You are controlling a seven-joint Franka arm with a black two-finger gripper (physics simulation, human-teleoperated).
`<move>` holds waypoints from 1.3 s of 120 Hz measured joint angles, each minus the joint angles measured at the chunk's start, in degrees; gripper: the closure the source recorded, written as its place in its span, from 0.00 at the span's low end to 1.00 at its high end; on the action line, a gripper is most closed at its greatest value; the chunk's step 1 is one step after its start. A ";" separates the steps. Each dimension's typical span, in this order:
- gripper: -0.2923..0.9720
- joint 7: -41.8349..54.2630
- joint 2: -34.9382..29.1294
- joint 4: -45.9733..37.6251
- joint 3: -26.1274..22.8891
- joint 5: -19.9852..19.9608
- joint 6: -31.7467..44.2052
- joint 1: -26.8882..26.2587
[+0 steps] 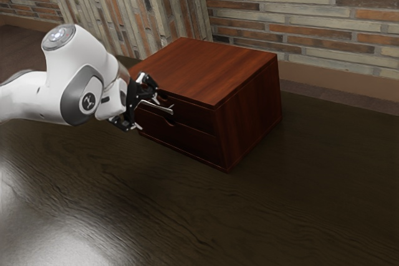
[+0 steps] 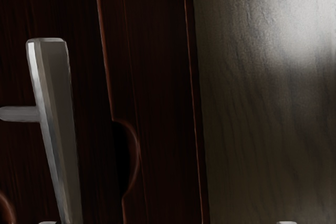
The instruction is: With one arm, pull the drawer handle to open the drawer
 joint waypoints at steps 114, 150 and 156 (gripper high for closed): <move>0.31 0.98 -3.13 -6.19 1.28 -3.07 1.08 -2.87; 0.63 0.84 -20.29 -21.93 2.09 -7.80 1.15 -1.56; 0.75 0.88 -23.61 -24.91 2.12 -10.55 1.37 -2.34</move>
